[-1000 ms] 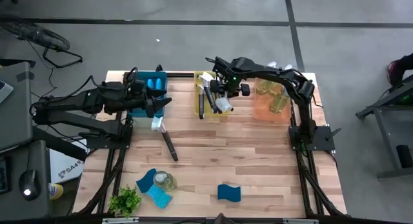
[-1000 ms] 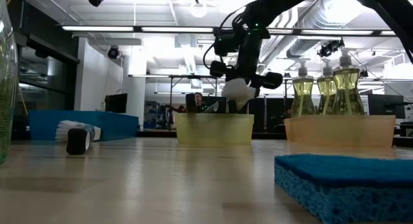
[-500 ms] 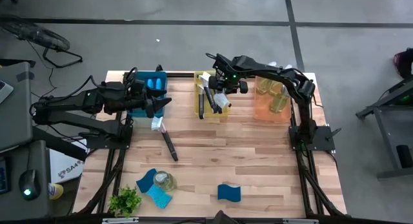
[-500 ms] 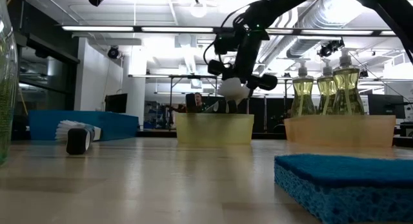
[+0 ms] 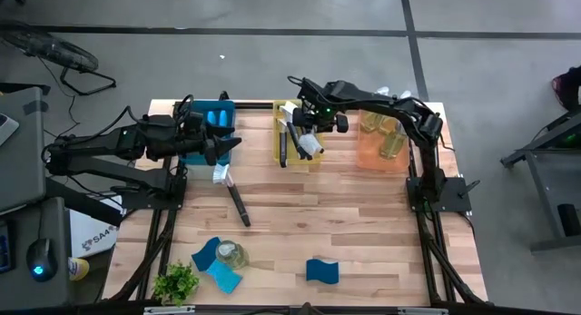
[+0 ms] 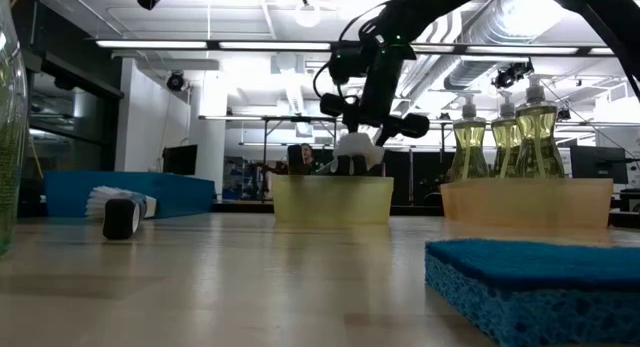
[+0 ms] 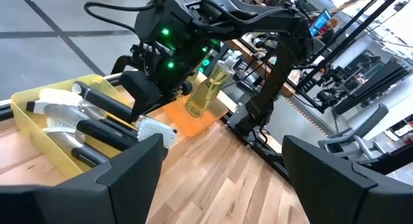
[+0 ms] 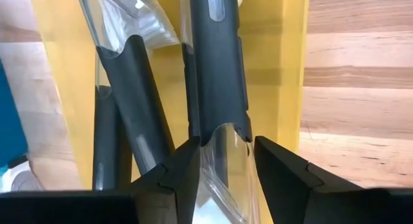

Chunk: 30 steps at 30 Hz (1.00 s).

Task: Pick & Place Kitchen Sink Supplies
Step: Put the black dishwashing brush into the yellow bin

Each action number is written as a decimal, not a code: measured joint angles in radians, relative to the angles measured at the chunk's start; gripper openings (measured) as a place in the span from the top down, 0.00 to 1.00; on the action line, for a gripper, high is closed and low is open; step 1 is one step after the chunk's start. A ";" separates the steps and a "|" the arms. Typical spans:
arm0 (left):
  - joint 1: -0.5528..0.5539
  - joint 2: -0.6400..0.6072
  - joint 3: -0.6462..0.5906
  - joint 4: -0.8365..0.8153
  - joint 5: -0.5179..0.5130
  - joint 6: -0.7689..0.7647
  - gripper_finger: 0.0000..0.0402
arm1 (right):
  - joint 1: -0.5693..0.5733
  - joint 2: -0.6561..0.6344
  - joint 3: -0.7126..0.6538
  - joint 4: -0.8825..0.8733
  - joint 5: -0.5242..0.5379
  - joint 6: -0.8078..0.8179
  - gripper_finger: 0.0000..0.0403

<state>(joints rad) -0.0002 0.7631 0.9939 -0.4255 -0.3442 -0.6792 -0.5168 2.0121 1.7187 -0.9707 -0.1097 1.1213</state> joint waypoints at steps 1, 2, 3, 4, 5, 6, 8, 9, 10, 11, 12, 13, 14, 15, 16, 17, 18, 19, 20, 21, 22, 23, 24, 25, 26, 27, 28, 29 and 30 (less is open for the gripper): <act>0.000 0.000 0.000 0.000 0.002 0.000 0.22 | 0.000 0.000 0.000 0.000 0.000 0.000 0.66; 0.000 0.000 0.000 0.000 0.003 -0.001 0.22 | 0.000 0.000 0.000 -0.001 0.000 -0.001 0.66; 0.000 0.000 0.000 0.000 0.006 -0.003 0.22 | 0.000 0.000 0.000 -0.003 0.000 -0.002 0.66; 0.000 0.000 0.000 0.000 0.011 -0.005 0.22 | 0.000 0.000 0.000 -0.007 0.000 -0.007 0.66; 0.000 0.000 0.000 0.000 0.016 -0.007 0.22 | 0.000 0.000 0.000 -0.010 0.000 -0.019 0.65; 0.000 0.000 0.000 0.000 0.016 -0.006 0.22 | 0.000 0.000 0.000 -0.011 0.000 -0.035 0.64; 0.000 0.000 0.000 -0.002 0.016 -0.007 0.22 | 0.000 0.000 0.000 -0.011 -0.002 -0.075 0.62; 0.000 0.000 0.000 -0.004 0.016 -0.006 0.22 | 0.000 -0.002 0.000 -0.012 -0.005 -0.092 0.61; 0.000 0.000 0.000 -0.005 0.018 -0.006 0.22 | 0.000 -0.004 0.000 -0.012 -0.007 -0.109 0.59; 0.000 0.000 0.000 -0.004 0.021 -0.007 0.22 | 0.000 -0.006 0.000 -0.012 -0.011 -0.122 0.57; 0.000 0.000 0.000 -0.004 0.021 -0.006 0.22 | 0.000 -0.011 0.000 -0.011 -0.017 -0.136 0.55; 0.000 0.000 0.000 -0.004 0.021 -0.007 0.22 | -0.001 -0.016 0.000 -0.011 -0.025 -0.153 0.52; 0.000 0.000 0.000 -0.004 0.021 -0.007 0.22 | -0.001 -0.020 0.000 -0.009 -0.032 -0.175 0.50; 0.000 0.000 0.000 -0.004 0.021 -0.007 0.22 | -0.001 -0.025 0.001 -0.002 -0.037 -0.194 0.47; 0.000 0.000 0.000 -0.004 0.021 -0.007 0.22 | -0.001 -0.031 0.001 0.003 -0.039 -0.208 0.45; 0.000 0.000 0.000 -0.004 0.021 -0.007 0.22 | -0.002 -0.038 0.001 0.005 -0.039 -0.218 0.43; 0.000 0.000 0.000 -0.004 0.021 -0.007 0.22 | -0.002 -0.042 0.001 0.007 -0.039 -0.228 0.40; 0.000 0.000 0.000 -0.004 0.021 -0.007 0.22 | -0.004 -0.049 0.001 0.013 -0.040 -0.237 0.38; 0.000 0.000 0.000 -0.004 0.021 -0.007 0.22 | -0.007 -0.056 0.001 0.018 -0.043 -0.244 0.36; 0.000 0.000 0.000 -0.004 0.021 -0.007 0.22 | -0.008 -0.063 0.001 0.023 -0.046 -0.248 0.35; 0.000 0.000 0.000 -0.004 0.021 -0.007 0.22 | -0.012 -0.074 0.001 0.023 -0.046 -0.252 0.34; 0.000 0.000 0.000 -0.004 0.021 -0.007 0.22 | -0.015 -0.084 0.001 0.024 -0.044 -0.258 0.33; 0.000 0.000 0.000 -0.005 0.021 -0.007 0.22 | -0.019 -0.097 0.001 0.026 -0.037 -0.265 0.33; 0.000 0.000 0.000 -0.004 0.021 -0.007 0.22 | -0.022 -0.112 0.001 0.027 -0.027 -0.274 0.32; 0.000 0.000 0.000 -0.007 0.021 -0.009 0.22 | -0.025 -0.125 0.001 0.027 -0.014 -0.285 0.32; 0.000 0.000 0.000 -0.012 0.021 -0.011 0.22 | -0.028 -0.144 0.001 0.028 -0.001 -0.294 0.33; 0.000 0.000 0.000 -0.018 0.021 -0.016 0.22 | -0.033 -0.160 0.001 0.031 0.008 -0.304 0.33; 0.000 0.000 0.000 -0.026 0.020 -0.022 0.22 | -0.034 -0.179 0.001 0.033 0.020 -0.315 0.33; 0.000 0.000 0.000 -0.032 0.020 -0.028 0.22 | -0.034 -0.199 0.001 0.034 0.035 -0.324 0.33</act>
<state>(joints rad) -0.0002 0.7628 0.9939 -0.4573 -0.3241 -0.7070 -0.5507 1.8132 1.7195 -0.9365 -0.0745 0.7977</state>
